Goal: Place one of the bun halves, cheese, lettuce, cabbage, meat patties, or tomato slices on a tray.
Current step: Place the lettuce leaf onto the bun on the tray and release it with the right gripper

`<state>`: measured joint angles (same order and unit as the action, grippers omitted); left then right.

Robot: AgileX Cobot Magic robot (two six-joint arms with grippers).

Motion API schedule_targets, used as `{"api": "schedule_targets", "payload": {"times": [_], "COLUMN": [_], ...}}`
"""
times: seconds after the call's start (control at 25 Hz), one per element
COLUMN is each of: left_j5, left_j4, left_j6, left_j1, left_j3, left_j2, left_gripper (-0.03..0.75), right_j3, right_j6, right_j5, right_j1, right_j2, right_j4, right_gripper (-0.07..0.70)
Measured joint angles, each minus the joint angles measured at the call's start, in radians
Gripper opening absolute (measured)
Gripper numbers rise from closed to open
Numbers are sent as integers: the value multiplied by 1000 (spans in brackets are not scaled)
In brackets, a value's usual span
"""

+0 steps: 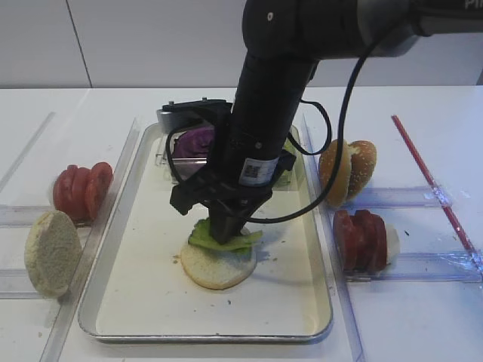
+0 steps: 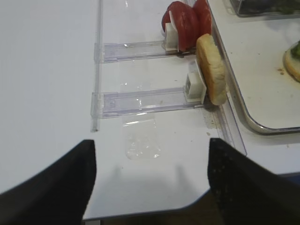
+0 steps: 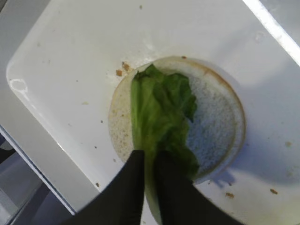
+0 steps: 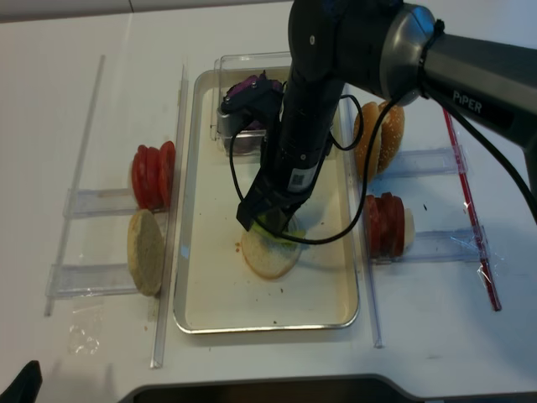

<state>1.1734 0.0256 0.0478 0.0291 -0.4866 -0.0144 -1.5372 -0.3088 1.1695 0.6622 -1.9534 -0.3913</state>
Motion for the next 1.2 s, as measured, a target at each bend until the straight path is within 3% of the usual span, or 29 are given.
{"api": "schedule_targets", "payload": {"times": [0.2, 0.32, 0.64, 0.84, 1.2], "left_j5": [0, 0, 0, 0, 0], "left_j4": [0, 0, 0, 0, 0], "left_j6": [0, 0, 0, 0, 0], "left_j1": [0, 0, 0, 0, 0], "left_j3": [0, 0, 0, 0, 0], "left_j2": [0, 0, 0, 0, 0], "left_gripper": [504, 504, 504, 504, 504], "right_j3": [0, 0, -26, -163, -352], "right_j6": [24, 32, 66, 86, 164], "right_j5": [-18, -22, -10, 44, 64], "right_j1": [0, 0, 0, 0, 0], "right_j2": [0, 0, 0, 0, 0], "right_j4": [10, 13, 27, 73, 228], "right_gripper": [413, 499, 517, 519, 519]}}
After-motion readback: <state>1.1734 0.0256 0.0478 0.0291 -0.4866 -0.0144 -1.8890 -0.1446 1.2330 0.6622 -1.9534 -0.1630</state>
